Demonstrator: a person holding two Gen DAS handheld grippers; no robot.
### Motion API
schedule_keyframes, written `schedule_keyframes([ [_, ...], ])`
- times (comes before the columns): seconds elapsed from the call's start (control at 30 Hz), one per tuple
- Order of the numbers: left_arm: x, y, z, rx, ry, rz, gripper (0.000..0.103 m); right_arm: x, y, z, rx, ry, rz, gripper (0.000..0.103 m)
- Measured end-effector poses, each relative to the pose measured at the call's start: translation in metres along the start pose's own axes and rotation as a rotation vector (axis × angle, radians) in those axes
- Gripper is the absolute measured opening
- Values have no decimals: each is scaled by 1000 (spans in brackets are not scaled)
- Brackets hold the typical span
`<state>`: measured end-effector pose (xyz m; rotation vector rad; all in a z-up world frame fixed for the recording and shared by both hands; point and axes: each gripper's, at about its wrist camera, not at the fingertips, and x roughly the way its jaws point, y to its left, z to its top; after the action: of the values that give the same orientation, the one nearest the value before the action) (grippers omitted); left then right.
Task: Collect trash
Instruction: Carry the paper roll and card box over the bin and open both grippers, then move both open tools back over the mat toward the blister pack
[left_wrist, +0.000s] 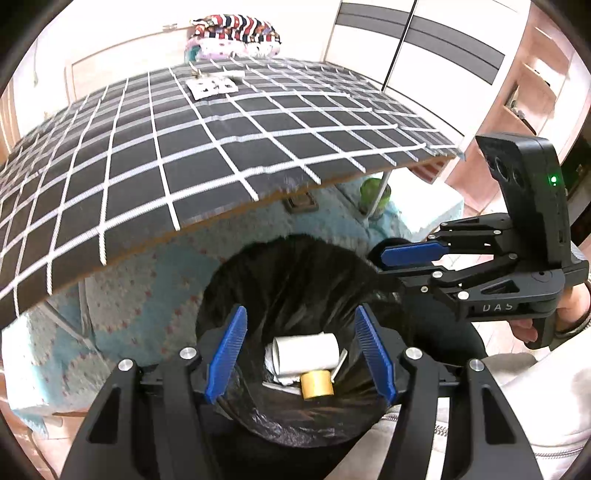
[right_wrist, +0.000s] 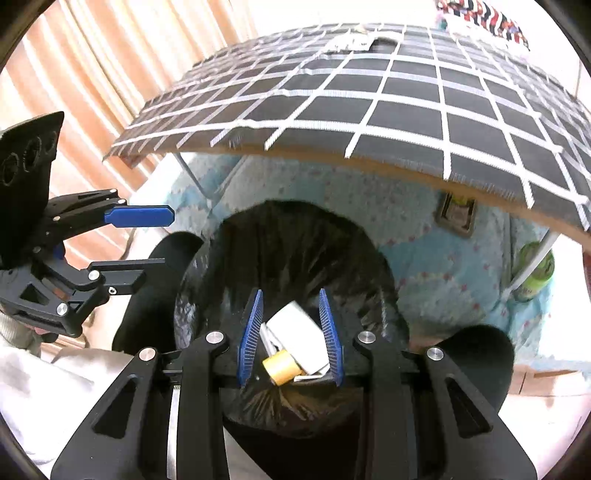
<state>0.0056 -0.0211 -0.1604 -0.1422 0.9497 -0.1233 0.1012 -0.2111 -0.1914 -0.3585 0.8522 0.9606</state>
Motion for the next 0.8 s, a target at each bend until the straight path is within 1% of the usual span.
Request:
schedule_keyframes([
  [0.2, -13, 3, 16, 14, -52, 14, 59, -19, 1, 16, -21, -56, -13, 32],
  [0.43, -26, 6, 39, -1, -115, 14, 59, -39, 2, 33, -46, -121, -27, 32],
  [0.6, -30, 5, 62, 11, -160, 38, 59, -49, -1, 49, -60, -162, -37, 32],
  [0.67, -31, 7, 71, -3, -177, 36, 59, -51, -3, 55, -64, -174, -41, 32],
  [0.77, -28, 14, 88, -43, -181, 56, 59, -53, -5, 67, -73, -191, -50, 32],
  [0.8, -27, 17, 94, -54, -184, 62, 60, -54, -5, 70, -76, -197, -54, 32],
])
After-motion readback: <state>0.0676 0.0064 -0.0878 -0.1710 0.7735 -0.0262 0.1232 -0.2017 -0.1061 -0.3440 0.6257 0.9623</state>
